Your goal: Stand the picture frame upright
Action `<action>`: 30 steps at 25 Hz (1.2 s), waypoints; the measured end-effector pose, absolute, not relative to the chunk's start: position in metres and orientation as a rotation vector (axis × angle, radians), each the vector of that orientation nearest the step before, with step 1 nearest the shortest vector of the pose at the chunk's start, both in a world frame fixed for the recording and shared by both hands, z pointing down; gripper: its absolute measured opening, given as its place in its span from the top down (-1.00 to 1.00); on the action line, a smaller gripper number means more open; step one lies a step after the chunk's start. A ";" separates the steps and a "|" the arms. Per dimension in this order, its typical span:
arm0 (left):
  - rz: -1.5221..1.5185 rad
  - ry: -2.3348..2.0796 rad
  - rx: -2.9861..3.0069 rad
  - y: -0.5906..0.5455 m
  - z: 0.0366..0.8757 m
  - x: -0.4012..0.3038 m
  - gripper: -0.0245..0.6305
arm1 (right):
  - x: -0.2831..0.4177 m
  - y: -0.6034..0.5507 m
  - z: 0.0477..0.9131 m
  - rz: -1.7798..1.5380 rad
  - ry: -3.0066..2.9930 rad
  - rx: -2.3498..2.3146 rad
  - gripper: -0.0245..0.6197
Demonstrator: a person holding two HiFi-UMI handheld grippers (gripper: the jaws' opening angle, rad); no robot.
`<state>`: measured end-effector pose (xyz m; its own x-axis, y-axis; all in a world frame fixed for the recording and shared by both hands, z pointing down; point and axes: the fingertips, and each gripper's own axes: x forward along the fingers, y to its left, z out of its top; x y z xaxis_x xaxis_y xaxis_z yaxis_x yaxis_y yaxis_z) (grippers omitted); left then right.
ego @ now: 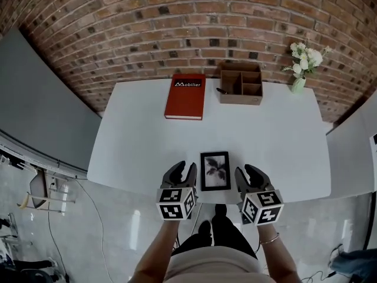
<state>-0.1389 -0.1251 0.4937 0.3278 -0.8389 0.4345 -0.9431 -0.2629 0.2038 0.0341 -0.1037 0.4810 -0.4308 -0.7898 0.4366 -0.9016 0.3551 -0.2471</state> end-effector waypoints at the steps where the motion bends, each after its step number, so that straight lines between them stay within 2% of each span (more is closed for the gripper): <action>1: 0.341 -1.569 2.169 -0.128 0.498 -0.137 0.55 | 0.034 -0.106 0.485 0.678 -2.374 1.507 0.59; 26: 0.592 -1.394 1.996 -0.127 0.592 -0.098 0.57 | 0.025 -0.111 0.537 0.797 -2.289 1.393 0.59; 30: 0.649 -1.386 1.985 -0.127 0.598 -0.094 0.62 | 0.025 -0.109 0.540 0.804 -2.284 1.385 0.59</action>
